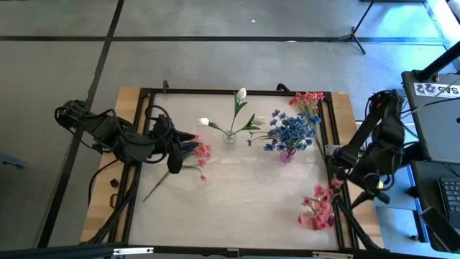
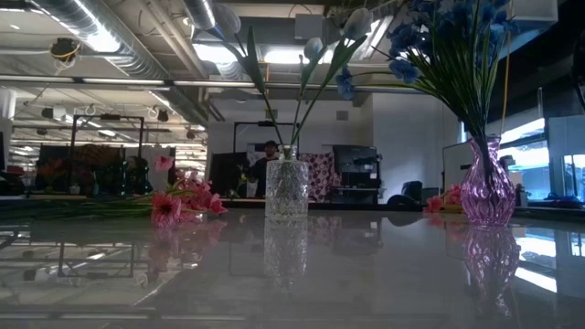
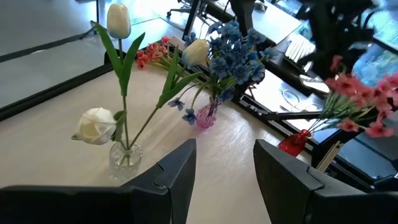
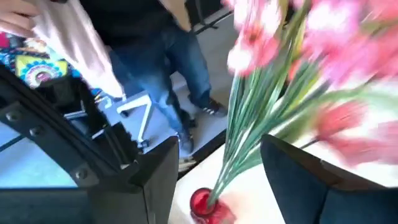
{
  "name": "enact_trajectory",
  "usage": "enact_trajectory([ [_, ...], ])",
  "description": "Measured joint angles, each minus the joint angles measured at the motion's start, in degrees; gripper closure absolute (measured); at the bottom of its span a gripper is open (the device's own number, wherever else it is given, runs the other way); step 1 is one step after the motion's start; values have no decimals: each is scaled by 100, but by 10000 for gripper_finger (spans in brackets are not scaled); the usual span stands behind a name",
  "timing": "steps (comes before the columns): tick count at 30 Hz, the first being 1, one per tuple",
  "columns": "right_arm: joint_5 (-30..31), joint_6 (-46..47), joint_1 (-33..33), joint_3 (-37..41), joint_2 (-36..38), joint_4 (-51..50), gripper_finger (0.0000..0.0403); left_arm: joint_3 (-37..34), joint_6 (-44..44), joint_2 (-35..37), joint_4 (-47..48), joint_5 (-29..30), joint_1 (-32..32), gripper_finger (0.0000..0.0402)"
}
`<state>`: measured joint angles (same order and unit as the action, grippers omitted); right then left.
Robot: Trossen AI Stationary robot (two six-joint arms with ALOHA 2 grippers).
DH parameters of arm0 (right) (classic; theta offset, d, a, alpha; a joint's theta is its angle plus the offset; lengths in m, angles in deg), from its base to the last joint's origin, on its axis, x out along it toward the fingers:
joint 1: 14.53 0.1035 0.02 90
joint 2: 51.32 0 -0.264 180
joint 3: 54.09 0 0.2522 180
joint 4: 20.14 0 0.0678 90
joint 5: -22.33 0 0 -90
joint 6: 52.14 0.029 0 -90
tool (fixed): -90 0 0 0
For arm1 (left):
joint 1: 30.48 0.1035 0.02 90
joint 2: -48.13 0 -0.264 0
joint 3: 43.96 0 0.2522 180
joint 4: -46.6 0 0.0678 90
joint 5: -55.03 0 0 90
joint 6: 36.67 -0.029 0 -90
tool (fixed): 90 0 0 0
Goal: Sort flowers into vase by color
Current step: Put the right pink flower into the red vase
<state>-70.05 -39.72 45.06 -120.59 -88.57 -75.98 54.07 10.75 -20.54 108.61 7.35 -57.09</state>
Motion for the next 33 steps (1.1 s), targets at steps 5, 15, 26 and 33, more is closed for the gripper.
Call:
enact_trajectory([
  [5, 764, -87, 0, -776, -2, -241, 190, 0, 4, 0, 206, 2, 2, 246],
  [15, 6524, 704, -16, -1984, 64, -467, 219, 0, -22, -1, 398, 22, 17, 246],
  [26, 8553, 1664, -525, -2407, 751, -1070, 219, 0, -505, -2, 401, 1, 623, 246],
  [33, 8983, 1793, -529, -2333, 791, -1088, 219, 0, -1273, -2, 403, 2, 1182, 246],
])
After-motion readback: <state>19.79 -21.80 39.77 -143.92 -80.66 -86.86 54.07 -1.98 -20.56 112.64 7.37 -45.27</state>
